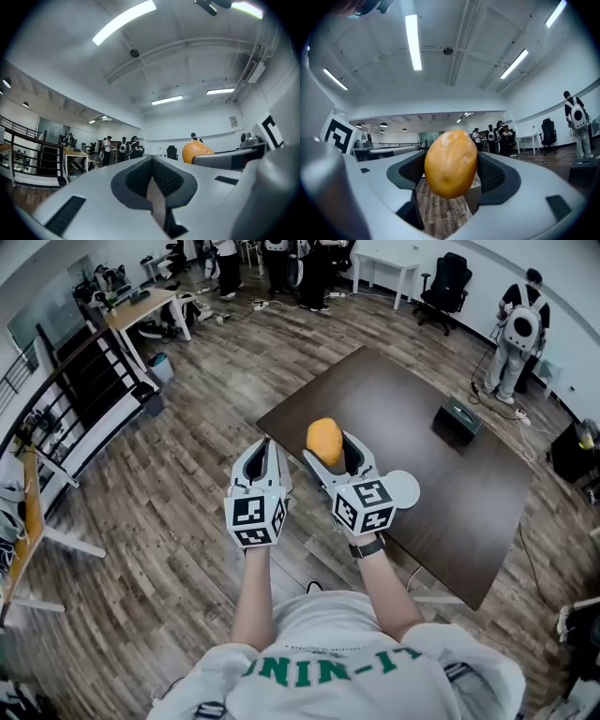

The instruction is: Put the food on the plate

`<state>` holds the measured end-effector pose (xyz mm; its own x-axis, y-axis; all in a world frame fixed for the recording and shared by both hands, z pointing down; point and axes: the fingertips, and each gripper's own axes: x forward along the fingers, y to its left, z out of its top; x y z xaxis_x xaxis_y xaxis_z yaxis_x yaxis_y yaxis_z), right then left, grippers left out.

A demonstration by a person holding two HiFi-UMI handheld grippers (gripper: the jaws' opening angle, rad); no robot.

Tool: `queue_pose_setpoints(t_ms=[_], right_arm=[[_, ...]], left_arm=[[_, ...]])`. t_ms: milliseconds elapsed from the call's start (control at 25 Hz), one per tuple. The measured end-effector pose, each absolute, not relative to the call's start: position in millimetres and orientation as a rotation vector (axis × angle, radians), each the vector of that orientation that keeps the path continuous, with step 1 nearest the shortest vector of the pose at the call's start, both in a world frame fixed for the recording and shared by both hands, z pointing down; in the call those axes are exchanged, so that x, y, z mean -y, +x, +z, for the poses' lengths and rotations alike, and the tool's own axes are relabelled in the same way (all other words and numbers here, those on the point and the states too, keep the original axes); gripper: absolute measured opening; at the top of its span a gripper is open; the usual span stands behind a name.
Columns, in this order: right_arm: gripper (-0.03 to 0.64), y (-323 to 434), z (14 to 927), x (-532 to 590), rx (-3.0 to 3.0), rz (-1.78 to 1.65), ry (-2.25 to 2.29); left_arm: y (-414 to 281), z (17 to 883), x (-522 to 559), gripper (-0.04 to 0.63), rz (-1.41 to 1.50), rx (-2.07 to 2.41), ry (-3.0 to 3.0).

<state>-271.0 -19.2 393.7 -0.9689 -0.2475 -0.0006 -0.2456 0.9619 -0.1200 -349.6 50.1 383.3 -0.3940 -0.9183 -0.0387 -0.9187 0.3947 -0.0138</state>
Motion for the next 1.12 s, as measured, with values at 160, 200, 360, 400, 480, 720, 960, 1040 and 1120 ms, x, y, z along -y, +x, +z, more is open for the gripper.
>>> queue_pose_setpoints(t_ms=[160, 200, 360, 400, 480, 720, 960, 1040, 1120], right_arm=[[0.354, -283.2, 400.6, 43.5, -3.111, -0.207, -0.473], [0.354, -282.2, 401.5, 49.3, -3.111, -0.208, -0.501], [0.354, -274.5, 411.0, 72.5, -3.094, -0.237, -0.618], [0.354, -272.4, 415.7, 78.1, -3.093, -0.248, -0.644], [0.354, -268.7, 425.3, 90.2, -3.095, -0.269, -0.687], [0.354, -254.0, 437.3, 134.2, -3.075, -0.287, -0.797], [0.354, -222.0, 435.1, 196.1, -3.01, -0.297, -0.934], [0.354, -208.3, 437.1, 215.5, -2.992, -0.301, -0.987], [0.354, -192.2, 439.1, 235.1, -2.964, -0.305, -1.052]], left_arm=[[-362.1, 398.2, -24.8, 0.012, 0.039, -2.584, -1.802], [-361.7, 401.9, -19.6, 0.012, 0.045, -2.578, -1.829], [-358.5, 419.8, -1.0, 0.011, 0.046, -2.551, -1.929], [-358.6, 424.6, 4.1, 0.011, 0.044, -2.548, -1.951], [-359.2, 432.8, 16.8, 0.011, 0.037, -2.54, -1.988], [-350.5, 441.3, 75.1, 0.011, 0.028, -2.461, -2.098], [-319.2, 437.3, 150.1, 0.011, -0.005, -2.326, -2.221], [-307.4, 436.1, 174.1, 0.011, -0.004, -2.28, -2.26], [-293.5, 436.9, 199.5, 0.011, -0.007, -2.226, -2.309]])
